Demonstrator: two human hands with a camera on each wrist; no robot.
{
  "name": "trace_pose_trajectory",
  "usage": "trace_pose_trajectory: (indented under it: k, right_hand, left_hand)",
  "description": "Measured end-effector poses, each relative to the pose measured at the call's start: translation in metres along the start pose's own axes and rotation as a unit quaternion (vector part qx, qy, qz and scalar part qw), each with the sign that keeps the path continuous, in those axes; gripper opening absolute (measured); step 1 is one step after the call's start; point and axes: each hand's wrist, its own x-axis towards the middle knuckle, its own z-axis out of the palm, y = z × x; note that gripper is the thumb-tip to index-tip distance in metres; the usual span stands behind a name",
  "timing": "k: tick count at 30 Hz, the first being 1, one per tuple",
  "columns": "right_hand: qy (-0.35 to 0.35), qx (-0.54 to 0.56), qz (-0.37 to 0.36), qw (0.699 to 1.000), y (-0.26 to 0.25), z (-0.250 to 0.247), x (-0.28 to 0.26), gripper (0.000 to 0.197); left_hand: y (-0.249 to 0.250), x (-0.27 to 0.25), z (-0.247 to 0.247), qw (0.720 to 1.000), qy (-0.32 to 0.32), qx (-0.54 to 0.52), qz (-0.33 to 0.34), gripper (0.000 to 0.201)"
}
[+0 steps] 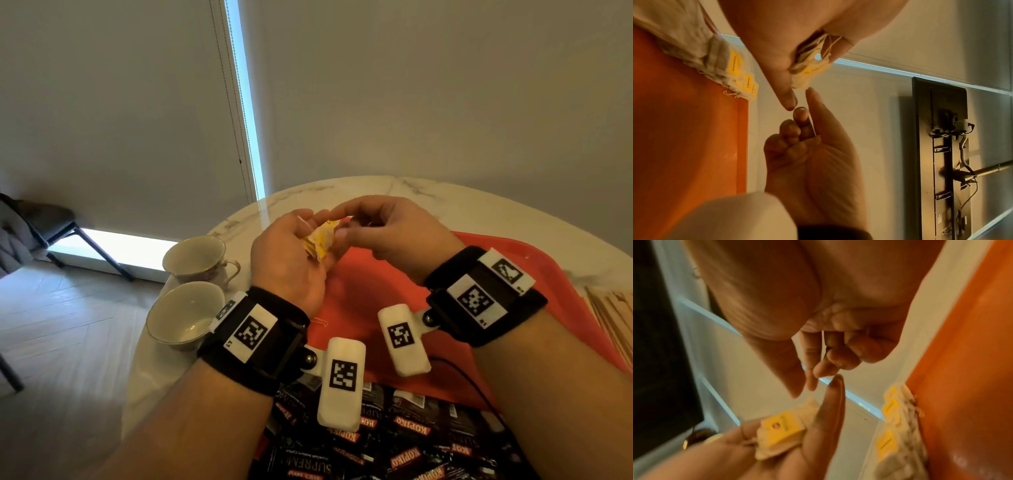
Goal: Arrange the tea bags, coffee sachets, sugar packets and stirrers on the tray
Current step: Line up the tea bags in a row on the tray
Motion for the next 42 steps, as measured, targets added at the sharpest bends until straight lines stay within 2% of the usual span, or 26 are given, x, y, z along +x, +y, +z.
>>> trace_pose_trajectory:
  k: [3, 9, 12, 14, 17, 19, 22, 25, 28, 31, 33, 36, 39, 42]
  right_hand:
    - [-0.023, -0.028, -0.021, 0.999, 0.001, 0.000, -0.004, 0.025]
    - [-0.005, -0.097, -0.038, 0.995, 0.005, -0.006, -0.006, 0.045]
    - [0.023, -0.107, -0.057, 0.992, 0.004, -0.008, -0.007, 0.024]
    - [0.069, -0.105, -0.070, 0.990, 0.003, -0.008, -0.007, 0.009]
    - [0.156, -0.059, -0.087, 0.982, 0.004, -0.014, -0.005, 0.007]
    - [0.177, -0.029, -0.095, 0.979, 0.003, -0.015, -0.004, 0.006]
    - [0.126, 0.054, -0.078, 0.987, -0.002, -0.008, -0.006, 0.006]
    - [0.038, 0.064, -0.063, 0.995, -0.005, 0.001, -0.010, 0.024]
    - [0.036, 0.061, -0.050, 0.996, -0.006, 0.001, -0.014, 0.033]
    - [-0.005, 0.143, 0.006, 0.990, -0.006, -0.004, -0.014, 0.041]
    - [-0.056, 0.222, 0.037, 0.973, -0.008, -0.003, -0.016, 0.037]
    - [-0.087, 0.274, 0.065, 0.956, -0.008, 0.004, -0.017, 0.029]
    - [-0.073, 0.309, 0.078, 0.945, -0.006, 0.007, -0.014, 0.029]
    - [-0.068, 0.302, 0.085, 0.947, -0.001, 0.004, -0.012, 0.026]
  left_hand:
    - [0.000, 0.001, 0.002, 1.000, -0.011, -0.009, -0.017, 0.029]
    - [0.002, 0.001, 0.010, 0.997, -0.036, 0.045, -0.042, 0.031]
    - [0.007, -0.001, 0.018, 0.993, -0.047, 0.087, -0.064, 0.030]
    - [0.013, -0.003, 0.022, 0.989, -0.057, 0.116, -0.073, 0.028]
    - [0.026, -0.005, 0.026, 0.987, -0.034, 0.148, -0.056, 0.028]
    - [0.036, -0.008, 0.028, 0.990, -0.016, 0.136, -0.045, 0.026]
    - [0.044, -0.011, 0.031, 0.993, 0.010, 0.102, -0.059, 0.022]
    - [0.040, -0.012, 0.032, 0.990, 0.030, 0.119, -0.075, 0.020]
    - [0.036, -0.013, 0.037, 0.989, 0.043, 0.117, -0.079, 0.023]
    - [0.036, -0.013, 0.042, 0.996, 0.037, 0.067, -0.052, 0.033]
    - [0.038, -0.011, 0.045, 0.998, 0.025, 0.048, -0.032, 0.035]
    - [0.039, -0.010, 0.050, 0.999, -0.017, 0.037, -0.007, 0.034]
    - [0.039, -0.010, 0.052, 0.998, -0.050, 0.035, -0.002, 0.035]
    - [0.046, -0.005, 0.053, 0.998, -0.031, 0.044, 0.023, 0.035]
